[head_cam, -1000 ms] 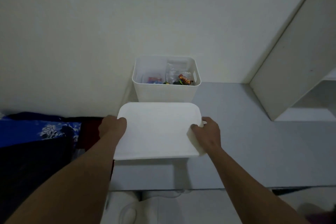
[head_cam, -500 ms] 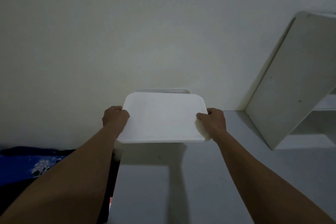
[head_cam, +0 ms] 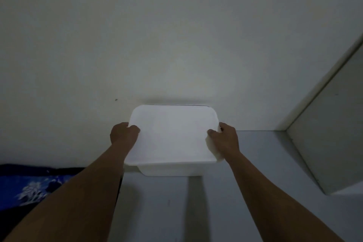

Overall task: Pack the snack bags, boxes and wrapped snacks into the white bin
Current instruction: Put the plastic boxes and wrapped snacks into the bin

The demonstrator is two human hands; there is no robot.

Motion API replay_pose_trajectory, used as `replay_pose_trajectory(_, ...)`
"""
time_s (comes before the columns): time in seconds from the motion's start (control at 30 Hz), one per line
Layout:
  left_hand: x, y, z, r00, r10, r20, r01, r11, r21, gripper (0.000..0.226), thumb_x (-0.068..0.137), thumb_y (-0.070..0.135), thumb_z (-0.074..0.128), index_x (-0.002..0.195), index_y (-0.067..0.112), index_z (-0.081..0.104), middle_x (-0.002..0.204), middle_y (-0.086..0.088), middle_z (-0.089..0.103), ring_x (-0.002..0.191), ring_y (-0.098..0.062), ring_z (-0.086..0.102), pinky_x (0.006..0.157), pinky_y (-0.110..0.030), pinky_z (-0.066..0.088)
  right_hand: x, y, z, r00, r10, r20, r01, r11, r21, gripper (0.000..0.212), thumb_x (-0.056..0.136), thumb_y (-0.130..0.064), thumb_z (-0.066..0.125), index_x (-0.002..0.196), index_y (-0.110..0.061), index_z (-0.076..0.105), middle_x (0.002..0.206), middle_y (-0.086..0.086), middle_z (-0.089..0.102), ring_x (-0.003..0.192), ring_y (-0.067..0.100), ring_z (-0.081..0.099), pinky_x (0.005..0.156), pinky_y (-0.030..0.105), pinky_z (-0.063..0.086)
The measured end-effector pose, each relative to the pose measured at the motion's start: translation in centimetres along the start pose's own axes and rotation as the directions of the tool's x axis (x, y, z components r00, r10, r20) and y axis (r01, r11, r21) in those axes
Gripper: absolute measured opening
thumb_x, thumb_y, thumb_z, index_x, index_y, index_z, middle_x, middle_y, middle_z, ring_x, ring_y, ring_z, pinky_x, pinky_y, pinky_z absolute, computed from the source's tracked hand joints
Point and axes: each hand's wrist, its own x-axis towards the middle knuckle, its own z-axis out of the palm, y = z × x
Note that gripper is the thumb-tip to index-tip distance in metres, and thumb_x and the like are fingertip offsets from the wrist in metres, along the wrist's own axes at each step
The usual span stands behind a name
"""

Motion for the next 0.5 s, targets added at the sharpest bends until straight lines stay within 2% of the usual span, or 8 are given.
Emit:
replay_pose_trajectory(0.1, 1.4, -0.3, 1.3, 1.000, 0.027, -0.013, -0.026, 0.998, 0.062, 0.042, 0.076, 0.022, 0.066, 0.116, 0.007, 0.067, 0.113, -0.015, 0.068, 0.101, -0.036, 0.063, 0.089, -0.039, 0.052, 1.6, 0.5, 1.4, 1.000, -0.007, -0.004, 0.007, 0.998, -0.067, 0.037, 0.074, -0.035, 0.066, 0.060, -0.021, 0.035, 0.084, 0.008, 0.046, 0.075, 0.023, 0.044, 0.064, 0.030, 0.039)
replay_pose_trajectory(0.2, 2.0, 0.2, 2.2, 0.998, 0.046, -0.039, -0.041, 0.992, 0.122, 0.042, 0.078, 0.024, 0.065, 0.116, 0.007, 0.065, 0.113, -0.015, 0.067, 0.102, -0.037, 0.062, 0.089, -0.039, 0.052, 2.8, 0.5, 1.9, 0.999, -0.032, 0.002, 0.032, 0.993, -0.117, 0.022, 0.079, -0.037, 0.065, 0.078, -0.017, 0.056, 0.100, 0.011, 0.051, 0.091, 0.027, 0.052, 0.079, 0.036, 0.046)
replay_pose_trajectory(0.23, 2.1, 0.3, 2.4, 0.998, 0.047, -0.043, -0.041, 0.989, 0.140, 0.043, 0.079, 0.025, 0.065, 0.117, 0.007, 0.064, 0.114, -0.015, 0.067, 0.103, -0.037, 0.062, 0.089, -0.040, 0.051, 3.1, 0.6, 2.0, 0.999, -0.040, 0.009, 0.041, 0.992, -0.116, 0.021, 0.081, -0.034, 0.065, 0.080, -0.015, 0.057, 0.101, 0.010, 0.050, 0.093, 0.027, 0.051, 0.080, 0.035, 0.045)
replay_pose_trajectory(0.33, 2.5, 0.1, 2.4, 0.998, 0.051, -0.042, -0.043, 0.982, 0.183, 0.050, 0.077, 0.035, 0.065, 0.122, 0.011, 0.063, 0.116, -0.013, 0.067, 0.105, -0.037, 0.062, 0.092, -0.044, 0.052, 3.5, 0.7, 2.3, 0.997, -0.080, 0.002, 0.079, 0.987, -0.141, 0.029, 0.085, -0.026, 0.063, 0.070, -0.014, 0.042, 0.103, 0.012, 0.050, 0.092, 0.030, 0.051, 0.079, 0.033, 0.044)
replay_pose_trajectory(0.4, 2.6, -0.2, 2.4, 0.996, 0.072, -0.052, -0.059, 0.974, 0.217, 0.056, 0.075, 0.041, 0.065, 0.124, 0.014, 0.062, 0.118, -0.012, 0.066, 0.108, -0.037, 0.061, 0.094, -0.048, 0.051, 3.5, 0.9, 2.5, 0.997, -0.075, -0.002, 0.073, 0.984, -0.165, 0.023, 0.088, -0.023, 0.060, 0.077, -0.010, 0.046, 0.113, 0.016, 0.051, 0.102, 0.035, 0.053, 0.085, 0.037, 0.046)
replay_pose_trajectory(0.5, 2.4, -0.4, 2.6, 0.992, 0.097, -0.076, -0.079, 0.973, 0.218, 0.055, 0.077, 0.041, 0.066, 0.125, 0.017, 0.061, 0.120, -0.010, 0.066, 0.110, -0.037, 0.060, 0.095, -0.047, 0.050, 3.4, 1.4, 2.2, 0.998, -0.062, 0.015, 0.064, 0.988, -0.144, 0.014, 0.090, -0.021, 0.058, 0.093, -0.008, 0.056, 0.115, 0.016, 0.056, 0.108, 0.035, 0.054, 0.086, 0.036, 0.044)
